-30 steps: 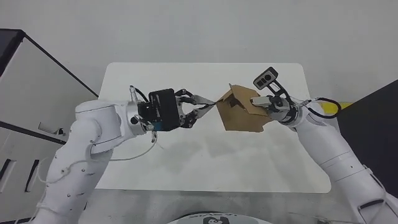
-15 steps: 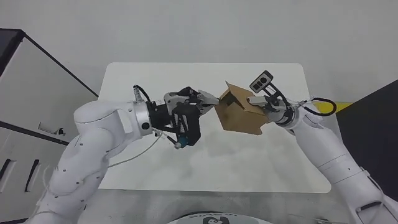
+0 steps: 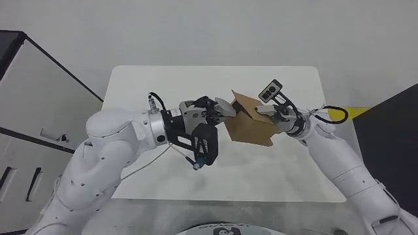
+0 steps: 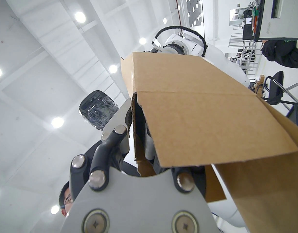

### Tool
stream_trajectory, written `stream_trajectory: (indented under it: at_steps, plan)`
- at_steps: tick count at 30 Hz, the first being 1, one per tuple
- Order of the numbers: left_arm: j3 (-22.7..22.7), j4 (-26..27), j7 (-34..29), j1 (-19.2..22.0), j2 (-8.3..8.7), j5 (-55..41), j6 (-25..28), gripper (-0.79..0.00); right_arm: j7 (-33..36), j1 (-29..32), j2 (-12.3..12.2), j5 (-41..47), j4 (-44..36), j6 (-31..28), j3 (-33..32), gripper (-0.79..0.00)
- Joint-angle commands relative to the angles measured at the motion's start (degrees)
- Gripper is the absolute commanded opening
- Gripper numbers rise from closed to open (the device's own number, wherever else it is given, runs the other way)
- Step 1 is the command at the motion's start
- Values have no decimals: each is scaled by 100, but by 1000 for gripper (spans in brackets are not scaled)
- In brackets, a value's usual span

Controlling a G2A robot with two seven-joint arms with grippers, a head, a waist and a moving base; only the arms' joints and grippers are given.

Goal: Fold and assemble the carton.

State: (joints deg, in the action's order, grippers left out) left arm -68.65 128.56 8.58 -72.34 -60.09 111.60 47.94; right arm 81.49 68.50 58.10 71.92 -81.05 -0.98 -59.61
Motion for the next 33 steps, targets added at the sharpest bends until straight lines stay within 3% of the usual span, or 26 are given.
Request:
stream_trajectory:
  at_steps: [1,20,33]
  plan:
    - [11,-9,40,2,8,10,0,-785,36,15,13,5,4,-14,-17,-785]
    - [337,86,130,46,44,50,-43,-785,338,137,127,-107,-40,-74,-174,-785]
    - [123,307,79,-154,101,-52,-156,-785,244,287,181,-171,-105,-43,-314,-785]
